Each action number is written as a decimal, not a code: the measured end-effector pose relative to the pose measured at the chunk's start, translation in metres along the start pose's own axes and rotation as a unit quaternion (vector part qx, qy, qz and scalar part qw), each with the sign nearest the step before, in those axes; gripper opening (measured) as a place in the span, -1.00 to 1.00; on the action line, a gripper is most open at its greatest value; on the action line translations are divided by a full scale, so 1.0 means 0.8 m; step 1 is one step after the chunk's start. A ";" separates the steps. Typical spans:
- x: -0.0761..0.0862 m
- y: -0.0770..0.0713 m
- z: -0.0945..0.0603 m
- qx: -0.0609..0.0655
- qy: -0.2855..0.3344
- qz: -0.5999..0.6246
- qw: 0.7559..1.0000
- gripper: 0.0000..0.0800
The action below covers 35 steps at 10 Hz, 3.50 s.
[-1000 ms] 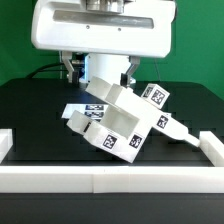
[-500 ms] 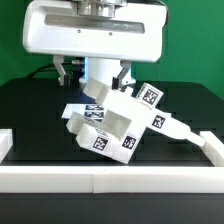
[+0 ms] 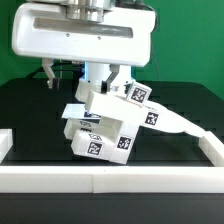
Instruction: Assemble chair
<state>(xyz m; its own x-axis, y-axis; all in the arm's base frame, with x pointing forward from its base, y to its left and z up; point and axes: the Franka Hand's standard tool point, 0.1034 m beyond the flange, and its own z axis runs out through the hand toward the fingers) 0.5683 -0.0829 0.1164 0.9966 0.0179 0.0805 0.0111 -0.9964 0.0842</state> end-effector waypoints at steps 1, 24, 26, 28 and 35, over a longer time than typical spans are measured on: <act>-0.001 0.006 0.004 -0.002 0.000 0.002 1.000 0.62; 0.020 -0.086 -0.059 0.039 -0.029 0.077 0.996 0.62; 0.020 -0.078 -0.051 0.041 -0.033 0.084 0.995 0.62; 0.021 -0.069 -0.039 0.041 -0.038 0.098 0.994 0.62; 0.008 -0.070 -0.015 0.032 -0.041 0.096 0.994 0.62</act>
Offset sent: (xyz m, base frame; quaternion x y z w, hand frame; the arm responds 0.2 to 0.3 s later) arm 0.0017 -0.0162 -0.0114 0.0069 0.0128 -0.0137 0.9998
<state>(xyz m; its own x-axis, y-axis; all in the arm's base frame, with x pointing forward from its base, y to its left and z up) 0.5733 -0.0259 0.1245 0.9841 -0.1773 0.0076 -0.1774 -0.9841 0.0113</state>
